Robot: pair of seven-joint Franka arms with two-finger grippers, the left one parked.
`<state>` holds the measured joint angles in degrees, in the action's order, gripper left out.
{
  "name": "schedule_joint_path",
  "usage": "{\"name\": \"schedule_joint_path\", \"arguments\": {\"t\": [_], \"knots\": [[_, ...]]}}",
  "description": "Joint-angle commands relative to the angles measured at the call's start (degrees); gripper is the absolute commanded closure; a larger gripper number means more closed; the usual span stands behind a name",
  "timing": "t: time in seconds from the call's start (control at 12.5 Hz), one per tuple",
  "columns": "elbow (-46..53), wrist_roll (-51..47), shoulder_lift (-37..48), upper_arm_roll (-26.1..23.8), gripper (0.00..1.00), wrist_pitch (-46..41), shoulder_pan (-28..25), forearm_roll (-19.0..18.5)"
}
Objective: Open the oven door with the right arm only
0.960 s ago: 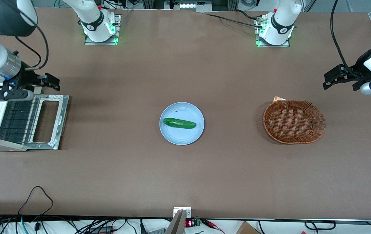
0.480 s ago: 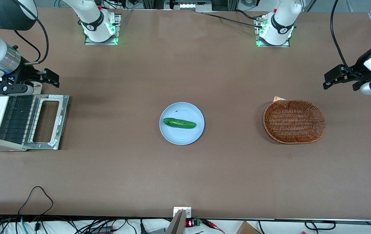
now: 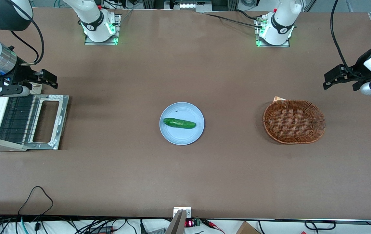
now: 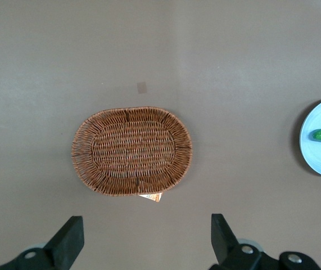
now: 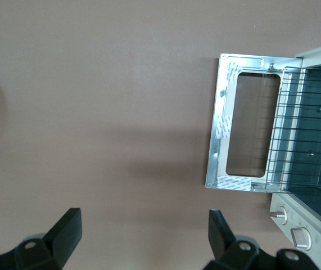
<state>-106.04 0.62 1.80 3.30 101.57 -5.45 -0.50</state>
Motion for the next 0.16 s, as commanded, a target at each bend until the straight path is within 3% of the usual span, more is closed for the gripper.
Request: {"name": "schedule_joint_path", "arguments": {"t": [0.0, 0.08], "knots": [[1.54, 0.96, -0.75, -0.23, 0.0, -1.38, 0.44, 1.03], [1.54, 0.96, -0.75, -0.23, 0.0, -1.38, 0.44, 1.03]]}}
